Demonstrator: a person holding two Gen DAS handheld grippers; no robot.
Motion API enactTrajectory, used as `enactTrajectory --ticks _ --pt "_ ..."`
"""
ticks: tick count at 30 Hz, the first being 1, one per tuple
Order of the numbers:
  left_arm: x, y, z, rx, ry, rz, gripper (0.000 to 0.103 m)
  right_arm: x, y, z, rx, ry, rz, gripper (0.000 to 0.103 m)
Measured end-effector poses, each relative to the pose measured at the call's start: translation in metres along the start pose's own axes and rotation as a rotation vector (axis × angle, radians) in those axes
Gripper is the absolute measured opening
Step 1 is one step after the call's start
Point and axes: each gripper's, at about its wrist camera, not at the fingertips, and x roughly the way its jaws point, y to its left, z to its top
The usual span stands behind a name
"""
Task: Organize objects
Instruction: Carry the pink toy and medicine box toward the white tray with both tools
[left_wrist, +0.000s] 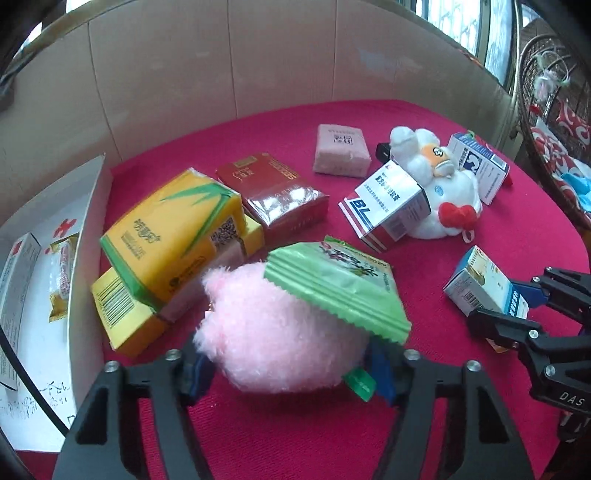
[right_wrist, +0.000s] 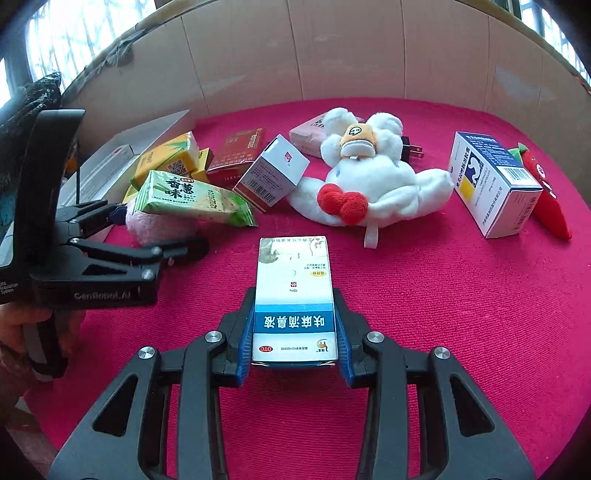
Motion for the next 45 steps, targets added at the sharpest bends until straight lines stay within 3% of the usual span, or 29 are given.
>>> enactTrajectory --ticks 4,9,17,24,29,39,45 --pt "-0.013 0.007 -0.01 -0.029 -0.041 -0.028 0.063 0.001 0.001 0.001 -0.006 0.001 -0.008 0.036" --pt "-0.051 0.003 -0.026 -0.024 -0.15 -0.053 0.062 0.002 0.002 0.002 -0.001 -0.001 -0.015 0.036" --pt "-0.098 -0.003 -0.047 -0.025 -0.271 -0.01 0.063 -0.001 0.0 0.002 0.025 -0.016 -0.033 0.036" --pt "-0.1 0.002 -0.046 -0.088 -0.287 -0.004 0.063 -0.013 0.006 0.001 0.016 -0.079 -0.079 0.036" --pt "-0.108 0.001 -0.049 -0.085 -0.314 0.003 0.063 -0.031 0.012 0.002 0.006 -0.125 -0.069 0.036" --pt "-0.118 0.025 -0.055 -0.186 -0.324 -0.018 0.063 -0.064 0.04 0.016 -0.034 -0.235 -0.04 0.036" --pt "-0.14 0.026 -0.06 -0.162 -0.399 0.043 0.063 -0.07 0.059 0.022 -0.063 -0.258 -0.059 0.036"
